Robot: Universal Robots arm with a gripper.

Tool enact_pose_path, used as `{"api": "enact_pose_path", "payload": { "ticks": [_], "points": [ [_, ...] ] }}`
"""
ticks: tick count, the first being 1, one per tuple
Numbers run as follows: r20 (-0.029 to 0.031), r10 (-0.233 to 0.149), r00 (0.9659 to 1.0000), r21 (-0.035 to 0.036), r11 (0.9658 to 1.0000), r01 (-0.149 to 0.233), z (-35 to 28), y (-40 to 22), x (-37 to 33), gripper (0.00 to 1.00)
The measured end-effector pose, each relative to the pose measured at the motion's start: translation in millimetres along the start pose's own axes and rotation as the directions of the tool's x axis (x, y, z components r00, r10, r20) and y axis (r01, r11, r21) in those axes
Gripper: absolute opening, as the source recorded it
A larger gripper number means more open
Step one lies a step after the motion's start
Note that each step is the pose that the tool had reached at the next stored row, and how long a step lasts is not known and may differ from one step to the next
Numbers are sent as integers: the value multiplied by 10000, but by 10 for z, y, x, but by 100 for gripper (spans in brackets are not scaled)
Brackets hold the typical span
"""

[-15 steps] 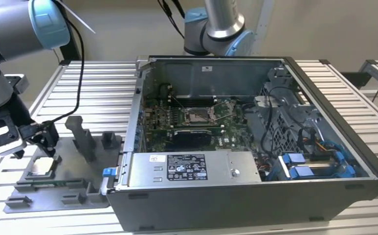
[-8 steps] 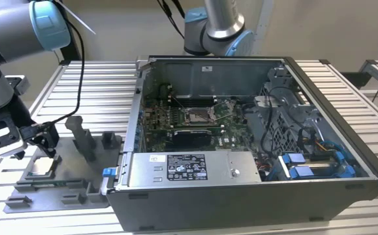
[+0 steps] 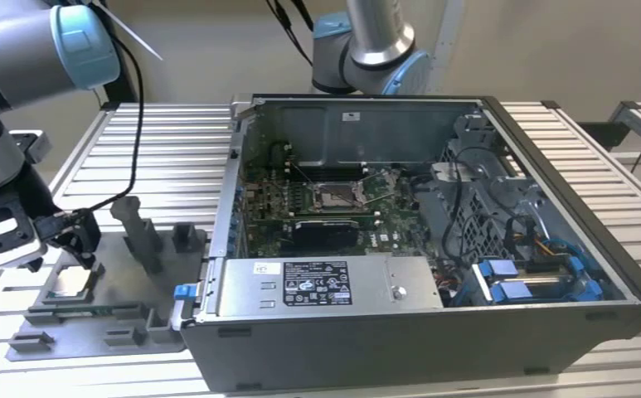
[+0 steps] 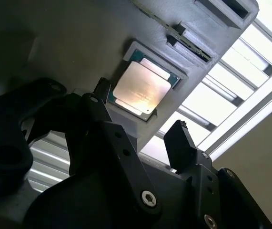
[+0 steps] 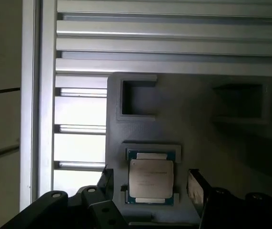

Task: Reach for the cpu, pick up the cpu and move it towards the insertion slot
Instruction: 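Pick up the cpu and move it towards the insertion slot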

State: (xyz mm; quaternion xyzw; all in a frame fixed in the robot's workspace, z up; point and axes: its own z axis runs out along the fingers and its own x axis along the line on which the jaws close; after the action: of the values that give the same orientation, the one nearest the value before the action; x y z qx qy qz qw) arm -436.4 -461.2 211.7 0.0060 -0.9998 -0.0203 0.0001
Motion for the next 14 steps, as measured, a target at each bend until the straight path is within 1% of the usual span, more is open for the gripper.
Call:
{"api": "enact_pose_path", "payload": {
  "ticks": [5, 10, 14],
  "points": [
    [-3, 1, 10000, 1, 10000, -1, 33, -37, -1, 100],
    [-14, 1, 10000, -1, 10000, -1, 64, -84, -21, 100],
    [-14, 2, 10000, 0, 10000, -2, 94, -100, -21, 100]
  ]
}}
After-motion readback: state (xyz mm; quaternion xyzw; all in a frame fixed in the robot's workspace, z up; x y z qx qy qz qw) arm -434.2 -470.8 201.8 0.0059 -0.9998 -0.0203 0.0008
